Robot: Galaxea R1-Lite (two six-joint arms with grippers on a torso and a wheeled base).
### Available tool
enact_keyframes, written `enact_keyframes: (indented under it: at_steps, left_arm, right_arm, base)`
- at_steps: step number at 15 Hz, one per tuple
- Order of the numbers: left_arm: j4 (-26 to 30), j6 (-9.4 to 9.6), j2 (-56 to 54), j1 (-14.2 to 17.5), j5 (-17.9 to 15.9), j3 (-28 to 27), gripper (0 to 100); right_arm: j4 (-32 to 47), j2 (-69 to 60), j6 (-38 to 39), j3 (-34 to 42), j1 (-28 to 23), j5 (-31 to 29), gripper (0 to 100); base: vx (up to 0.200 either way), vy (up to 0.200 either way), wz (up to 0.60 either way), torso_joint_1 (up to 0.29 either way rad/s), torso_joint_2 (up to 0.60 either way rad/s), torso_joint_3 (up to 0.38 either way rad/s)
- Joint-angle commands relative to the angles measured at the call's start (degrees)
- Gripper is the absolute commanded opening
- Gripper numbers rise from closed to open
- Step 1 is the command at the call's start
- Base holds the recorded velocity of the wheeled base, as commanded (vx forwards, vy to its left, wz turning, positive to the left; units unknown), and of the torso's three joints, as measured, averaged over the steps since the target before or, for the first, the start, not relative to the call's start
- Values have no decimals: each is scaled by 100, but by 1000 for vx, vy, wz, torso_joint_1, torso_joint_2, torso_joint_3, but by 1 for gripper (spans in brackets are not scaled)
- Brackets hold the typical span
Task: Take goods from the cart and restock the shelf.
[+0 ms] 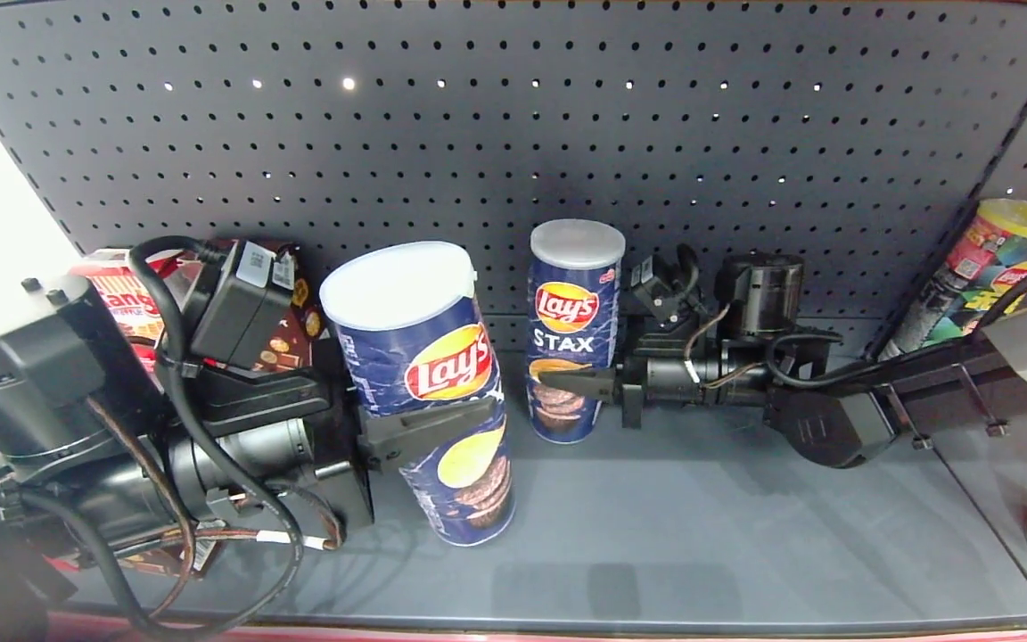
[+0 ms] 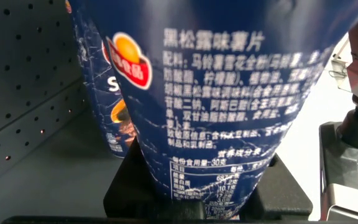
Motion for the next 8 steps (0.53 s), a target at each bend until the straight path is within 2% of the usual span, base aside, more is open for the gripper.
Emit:
enact_keyframes:
  at_steps: [1,5,8]
  left_arm:
    - [-2,0,-8,-2,0,-10,0]
    - [-2,0,-34,-2,0,17,0]
    - [-2,0,-34,-2,0,-10,0]
  right_arm:
    - [-24,-260,-4,174,8,9,0]
    - [-24,-893,-4,544,123,18,0]
    - [-77,-1508,-21,1212,298,-9,0]
  base:
    - [0,0,0,0,0,0]
    - [0,0,0,0,0,0]
    - [0,0,0,0,0,0]
